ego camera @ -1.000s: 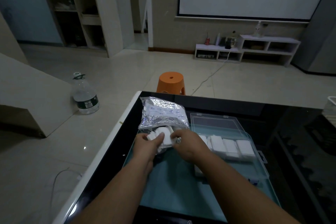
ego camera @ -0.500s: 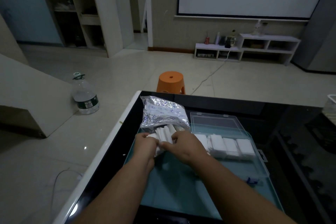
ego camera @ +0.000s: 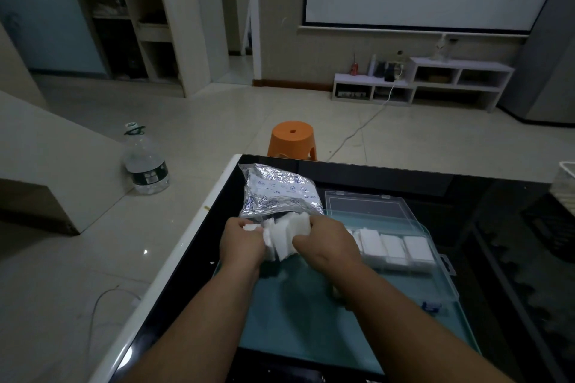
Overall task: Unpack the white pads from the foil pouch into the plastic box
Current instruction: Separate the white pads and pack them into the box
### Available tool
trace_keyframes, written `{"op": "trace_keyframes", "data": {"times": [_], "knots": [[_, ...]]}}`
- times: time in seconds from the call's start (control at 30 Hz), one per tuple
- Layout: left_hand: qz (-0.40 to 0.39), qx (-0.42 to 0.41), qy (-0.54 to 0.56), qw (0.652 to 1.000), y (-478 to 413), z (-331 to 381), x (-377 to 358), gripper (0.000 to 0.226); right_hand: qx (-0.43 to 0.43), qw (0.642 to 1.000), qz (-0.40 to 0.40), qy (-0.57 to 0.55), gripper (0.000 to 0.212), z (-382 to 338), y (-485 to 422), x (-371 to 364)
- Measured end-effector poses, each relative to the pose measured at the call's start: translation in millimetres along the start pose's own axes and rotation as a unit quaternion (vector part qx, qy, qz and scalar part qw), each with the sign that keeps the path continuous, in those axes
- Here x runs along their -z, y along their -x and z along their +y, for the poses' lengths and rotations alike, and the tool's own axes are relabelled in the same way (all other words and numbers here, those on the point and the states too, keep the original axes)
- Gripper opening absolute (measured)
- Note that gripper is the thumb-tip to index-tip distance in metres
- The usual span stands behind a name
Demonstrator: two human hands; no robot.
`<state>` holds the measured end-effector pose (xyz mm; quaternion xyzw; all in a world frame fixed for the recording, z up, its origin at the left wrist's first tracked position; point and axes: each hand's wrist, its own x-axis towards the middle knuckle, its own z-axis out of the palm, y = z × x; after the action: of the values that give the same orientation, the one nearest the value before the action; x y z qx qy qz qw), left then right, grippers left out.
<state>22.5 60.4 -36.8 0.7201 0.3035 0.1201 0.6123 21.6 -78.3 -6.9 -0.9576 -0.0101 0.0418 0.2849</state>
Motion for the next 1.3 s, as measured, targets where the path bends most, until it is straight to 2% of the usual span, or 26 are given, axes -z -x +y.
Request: {"op": "trace_keyframes", "data": {"times": [0.17,0.33,0.5,0.63,0.73,0.93,1.07,1.2,1.3], "knots": [[0.010,-0.055,-0.112,0.992,7.6,11.2,6.9,0.010,-0.006,0.999,0.026,-0.025,0.038,4.8,1.7,14.8],[0.014,-0.079,-0.077,0.994,11.2,20.5,1.5,0.023,0.010,0.997,0.042,-0.058,0.040,10.5,5.7,29.8],[0.050,-0.158,-0.108,0.980,23.5,33.5,-0.5,0.031,0.007,0.994,0.061,-0.096,0.038,24.0,7.6,43.9],[0.019,-0.187,-0.081,0.979,25.0,38.3,-4.8,0.036,0.011,0.991,0.049,-0.127,0.035,34.4,7.0,48.9],[-0.030,-0.177,-0.020,0.984,30.4,41.8,-8.9,0.034,0.004,0.986,0.049,-0.161,0.030,38.8,7.0,52.4],[-0.127,-0.110,0.080,0.982,35.8,42.5,-26.2,0.041,-0.006,0.973,0.068,-0.223,0.036,57.9,7.4,64.8],[-0.187,-0.068,0.094,0.975,32.9,38.3,-38.1,0.045,-0.008,0.946,0.008,-0.325,0.032,66.2,10.9,76.0],[-0.222,-0.047,0.110,0.968,35.6,37.2,-44.5,0.046,0.017,0.921,-0.090,-0.378,0.029,65.5,12.4,78.8],[-0.238,-0.045,0.105,0.964,39.3,35.9,-47.2,0.044,0.018,0.922,-0.096,-0.375,0.029,62.1,10.0,74.4]]}}
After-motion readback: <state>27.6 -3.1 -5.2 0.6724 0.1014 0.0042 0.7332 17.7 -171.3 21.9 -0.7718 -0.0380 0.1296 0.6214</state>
